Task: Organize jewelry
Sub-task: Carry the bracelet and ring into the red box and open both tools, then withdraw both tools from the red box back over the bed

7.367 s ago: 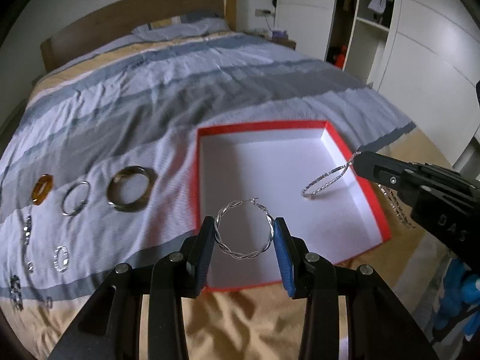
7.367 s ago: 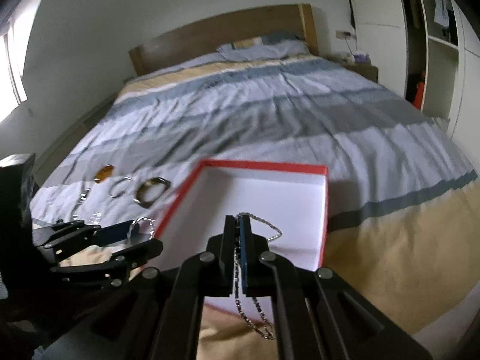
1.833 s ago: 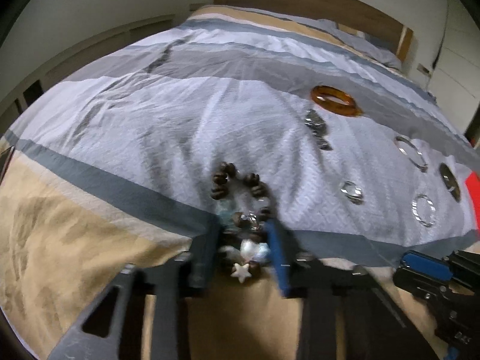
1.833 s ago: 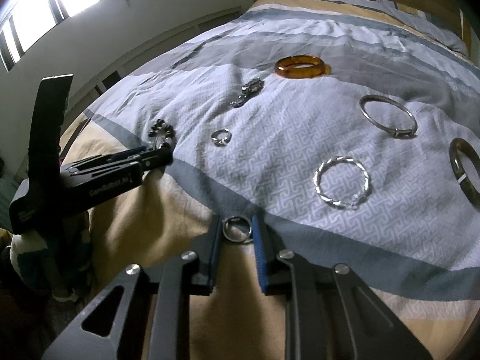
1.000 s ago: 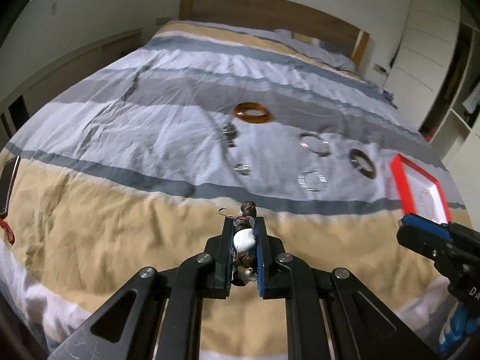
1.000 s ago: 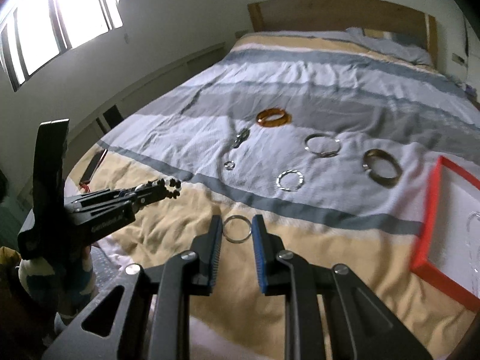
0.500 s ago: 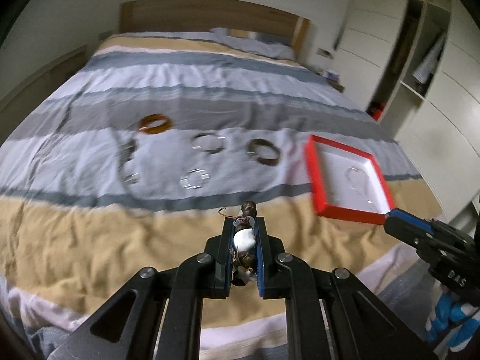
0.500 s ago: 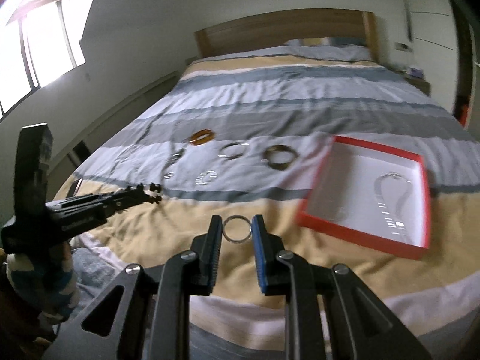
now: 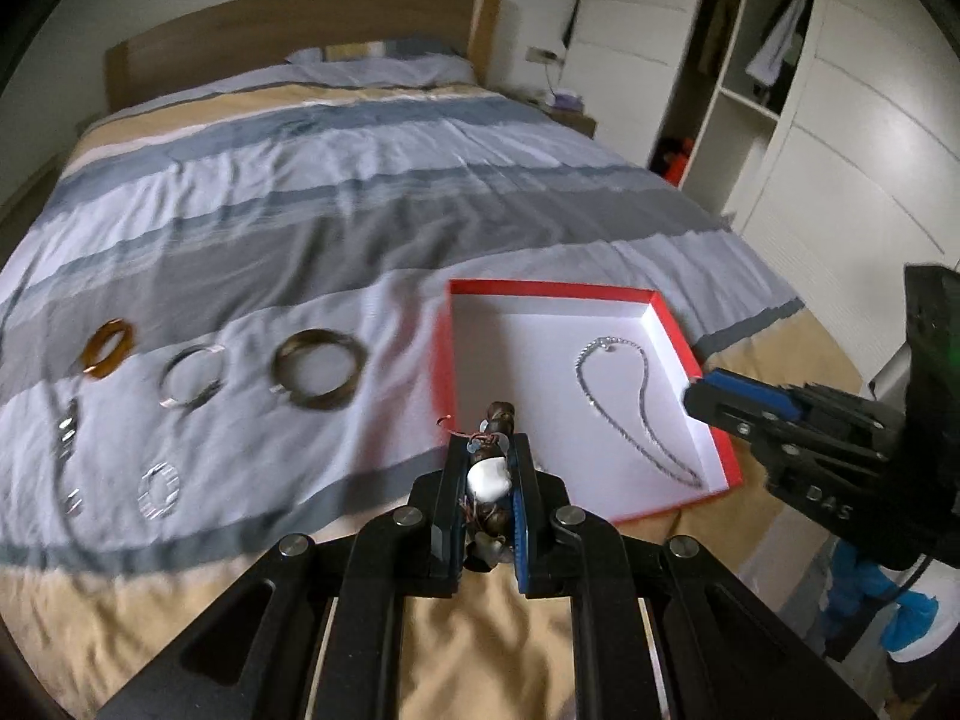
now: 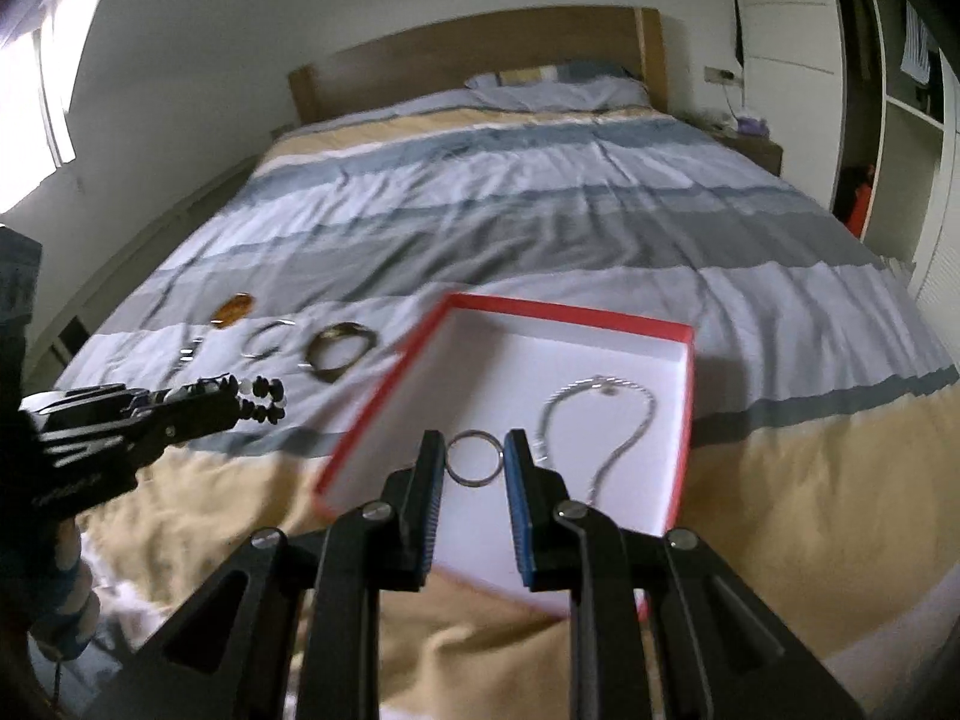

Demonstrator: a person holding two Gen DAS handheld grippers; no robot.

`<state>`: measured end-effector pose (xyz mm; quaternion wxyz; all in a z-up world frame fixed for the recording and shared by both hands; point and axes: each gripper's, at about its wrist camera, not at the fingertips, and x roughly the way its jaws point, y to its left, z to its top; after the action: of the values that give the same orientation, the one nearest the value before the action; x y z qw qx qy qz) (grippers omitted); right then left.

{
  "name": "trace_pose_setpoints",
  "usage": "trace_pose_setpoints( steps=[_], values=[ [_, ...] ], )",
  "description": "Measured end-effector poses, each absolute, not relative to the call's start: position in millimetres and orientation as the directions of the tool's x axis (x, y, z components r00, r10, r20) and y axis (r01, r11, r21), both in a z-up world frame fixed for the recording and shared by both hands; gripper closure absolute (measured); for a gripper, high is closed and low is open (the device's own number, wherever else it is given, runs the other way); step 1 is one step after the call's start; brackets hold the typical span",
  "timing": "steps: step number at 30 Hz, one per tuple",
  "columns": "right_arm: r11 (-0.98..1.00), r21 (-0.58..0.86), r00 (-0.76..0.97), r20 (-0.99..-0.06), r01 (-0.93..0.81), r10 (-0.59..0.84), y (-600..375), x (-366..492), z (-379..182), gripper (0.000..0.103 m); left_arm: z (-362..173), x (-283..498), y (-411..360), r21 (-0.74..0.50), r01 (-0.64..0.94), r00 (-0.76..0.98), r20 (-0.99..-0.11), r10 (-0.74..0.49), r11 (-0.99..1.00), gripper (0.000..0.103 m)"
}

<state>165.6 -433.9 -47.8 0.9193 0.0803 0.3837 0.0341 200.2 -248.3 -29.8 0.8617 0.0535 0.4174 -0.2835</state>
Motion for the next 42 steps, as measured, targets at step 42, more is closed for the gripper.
trace_pose_setpoints(
  steps=[42],
  values=[
    [0.998,0.056,0.602,-0.797,-0.018,0.055,-472,199,-76,0.075,-79,232,-301,-0.112,0.527,0.471,-0.786,-0.4,0.842,0.068]
  ],
)
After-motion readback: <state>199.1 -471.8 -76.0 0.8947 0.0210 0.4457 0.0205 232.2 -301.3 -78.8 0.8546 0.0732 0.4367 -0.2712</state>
